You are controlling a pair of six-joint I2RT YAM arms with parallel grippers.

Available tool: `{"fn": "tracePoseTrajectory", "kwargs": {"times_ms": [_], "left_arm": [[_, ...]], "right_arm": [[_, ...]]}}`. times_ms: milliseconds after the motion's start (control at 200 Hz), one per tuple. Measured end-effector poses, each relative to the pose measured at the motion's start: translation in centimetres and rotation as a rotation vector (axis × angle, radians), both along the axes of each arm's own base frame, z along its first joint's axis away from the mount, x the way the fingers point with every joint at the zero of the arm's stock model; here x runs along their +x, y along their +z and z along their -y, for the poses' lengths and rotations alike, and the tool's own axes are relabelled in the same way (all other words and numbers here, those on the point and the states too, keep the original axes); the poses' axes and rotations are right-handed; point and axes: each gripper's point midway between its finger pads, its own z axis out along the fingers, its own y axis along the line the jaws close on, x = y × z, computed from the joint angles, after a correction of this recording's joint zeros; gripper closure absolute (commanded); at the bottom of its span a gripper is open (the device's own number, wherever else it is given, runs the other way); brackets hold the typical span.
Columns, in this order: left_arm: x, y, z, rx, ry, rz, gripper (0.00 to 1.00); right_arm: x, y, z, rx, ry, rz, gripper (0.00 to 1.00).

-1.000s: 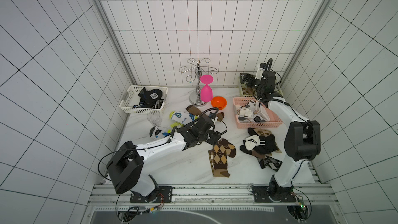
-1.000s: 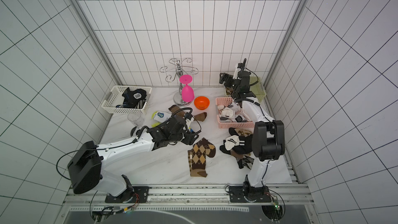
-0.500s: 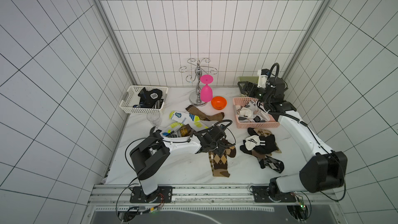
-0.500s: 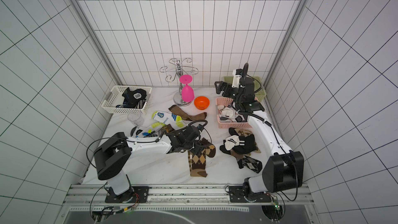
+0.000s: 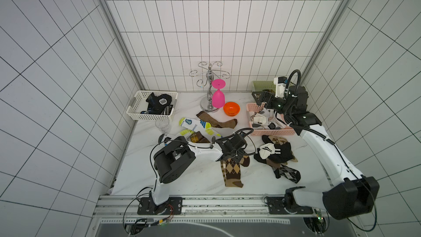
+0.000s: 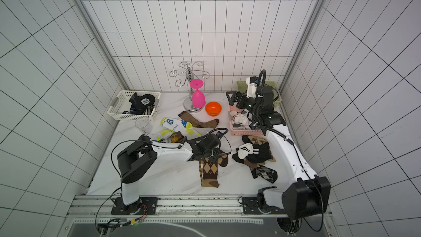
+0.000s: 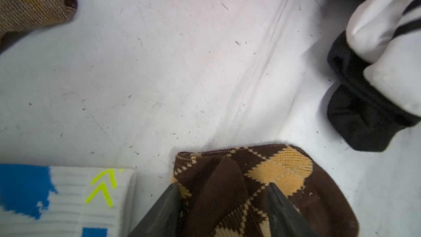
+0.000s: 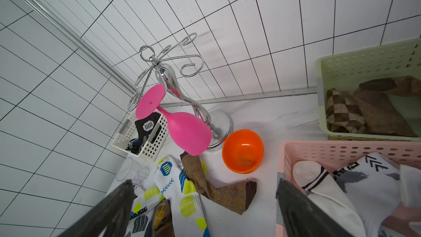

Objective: Sort the socks into the basket by color
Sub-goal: Pick up the sock at the center of the board.

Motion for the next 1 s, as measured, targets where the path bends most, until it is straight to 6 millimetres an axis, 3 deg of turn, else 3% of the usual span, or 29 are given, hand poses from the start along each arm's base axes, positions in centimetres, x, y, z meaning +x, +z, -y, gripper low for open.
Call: {"fn": "tracePoseTrajectory", "kwargs": {"times_ms": [250, 430, 495, 620, 845, 999], "left_arm": [[0.4, -0.1, -0.2, 0.006, 0.018, 0.016, 0.84], [0.5, 0.4, -0.3, 0.003, 0.028, 0.033, 1.0], [0.4, 1.0, -0.6, -0.002, 0.031, 0.044, 1.0], [0.5, 4.0, -0.9, -0.041, 0.035, 0.085, 1.0], [0.5, 12.0, -1.2, -0.185, 0.04, 0.186, 1.0], [0.1, 15.5, -1.9, -0.243, 0.039, 0.227, 1.0]], "right_arm": [[-0.2, 0.1, 0.0, 0.0, 0.002, 0.0, 0.01], [-0.5, 0.4, 0.0, 0.002, 0.005, 0.006, 0.02], [-0.5, 0.4, 0.0, 0.002, 0.006, 0.006, 0.02], [-0.6, 0.5, 0.0, 0.003, 0.008, 0.006, 0.02], [-1.2, 0.4, 0.1, -0.001, 0.011, 0.007, 0.02], [-2.0, 0.2, -0.2, -0.005, 0.042, 0.008, 0.04]]}}
